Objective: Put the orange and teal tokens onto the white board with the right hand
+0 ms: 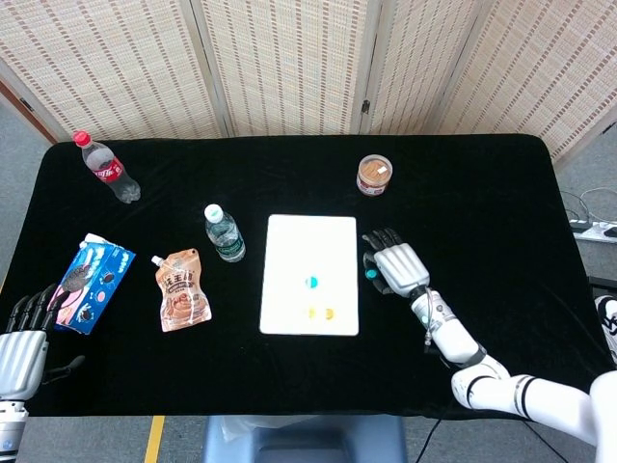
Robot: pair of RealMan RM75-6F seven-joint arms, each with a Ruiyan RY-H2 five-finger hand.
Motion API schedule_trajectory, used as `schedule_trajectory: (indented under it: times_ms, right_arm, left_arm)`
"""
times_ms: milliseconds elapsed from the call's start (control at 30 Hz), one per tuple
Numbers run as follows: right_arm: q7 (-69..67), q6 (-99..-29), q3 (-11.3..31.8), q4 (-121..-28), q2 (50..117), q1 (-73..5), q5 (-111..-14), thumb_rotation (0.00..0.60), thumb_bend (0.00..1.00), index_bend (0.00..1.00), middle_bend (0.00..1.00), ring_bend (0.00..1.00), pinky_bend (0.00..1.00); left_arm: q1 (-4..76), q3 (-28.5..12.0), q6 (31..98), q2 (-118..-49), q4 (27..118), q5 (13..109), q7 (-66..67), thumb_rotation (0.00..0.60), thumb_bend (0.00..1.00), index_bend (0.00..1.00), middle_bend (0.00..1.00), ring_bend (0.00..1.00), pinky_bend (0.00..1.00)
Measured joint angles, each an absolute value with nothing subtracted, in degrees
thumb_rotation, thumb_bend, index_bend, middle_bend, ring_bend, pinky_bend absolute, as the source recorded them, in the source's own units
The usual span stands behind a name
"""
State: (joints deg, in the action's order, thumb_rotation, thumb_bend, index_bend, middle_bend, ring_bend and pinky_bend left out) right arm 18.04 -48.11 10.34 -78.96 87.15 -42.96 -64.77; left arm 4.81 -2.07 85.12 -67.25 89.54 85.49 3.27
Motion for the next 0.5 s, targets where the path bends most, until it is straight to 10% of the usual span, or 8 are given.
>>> schedule_trajectory:
  times_ms: [500]
  right_arm:
    - [29.19,-45.83,11.36,-75.49,95.88,-50.57,-55.84,0.600,0.43,0.50,0.11,0.00,0.00]
  left_arm:
    - [4.72,-1.76,84.13,-68.22,87.50,84.75,2.10,0.600,0.17,0.12,0.03,0.01,0.00]
